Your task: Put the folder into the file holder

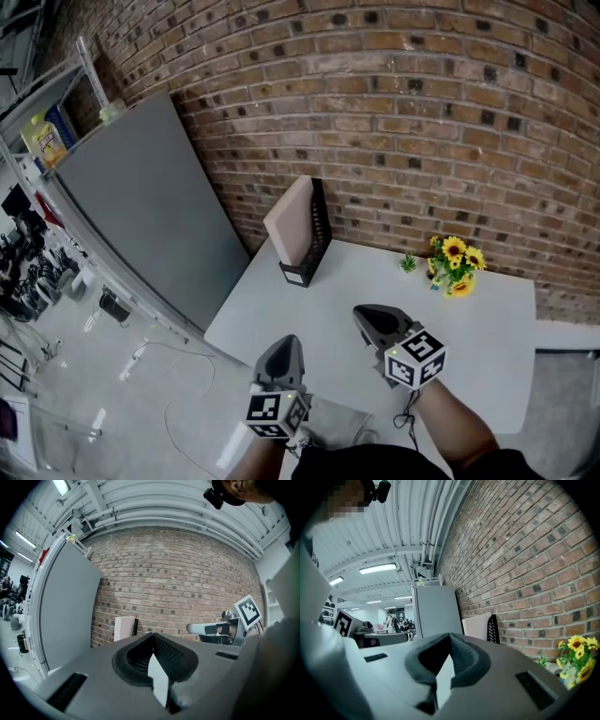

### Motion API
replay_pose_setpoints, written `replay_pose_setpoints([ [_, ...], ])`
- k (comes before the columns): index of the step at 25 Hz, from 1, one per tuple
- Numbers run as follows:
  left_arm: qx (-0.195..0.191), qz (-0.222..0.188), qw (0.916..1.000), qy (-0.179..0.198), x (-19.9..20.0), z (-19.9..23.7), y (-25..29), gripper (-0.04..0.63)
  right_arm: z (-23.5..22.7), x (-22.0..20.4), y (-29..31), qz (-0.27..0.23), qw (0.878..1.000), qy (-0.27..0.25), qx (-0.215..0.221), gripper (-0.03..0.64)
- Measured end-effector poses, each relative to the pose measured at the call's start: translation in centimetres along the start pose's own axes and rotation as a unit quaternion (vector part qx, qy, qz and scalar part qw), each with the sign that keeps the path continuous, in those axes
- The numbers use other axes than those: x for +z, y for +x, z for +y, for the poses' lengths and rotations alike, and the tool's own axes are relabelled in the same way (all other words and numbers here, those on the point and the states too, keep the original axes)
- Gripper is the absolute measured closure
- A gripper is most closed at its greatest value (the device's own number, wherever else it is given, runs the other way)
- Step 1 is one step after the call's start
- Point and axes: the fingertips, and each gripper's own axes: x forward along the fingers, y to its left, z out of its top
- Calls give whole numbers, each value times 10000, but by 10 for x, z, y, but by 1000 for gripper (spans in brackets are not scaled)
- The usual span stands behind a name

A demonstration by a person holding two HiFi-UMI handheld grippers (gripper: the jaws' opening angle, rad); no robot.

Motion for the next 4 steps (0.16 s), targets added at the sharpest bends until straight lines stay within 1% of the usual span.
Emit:
replay_pose_setpoints([
  [4,-45,15,10000,13,2,1,2,588,-1,1,0,-26,10000,41,-45,614],
])
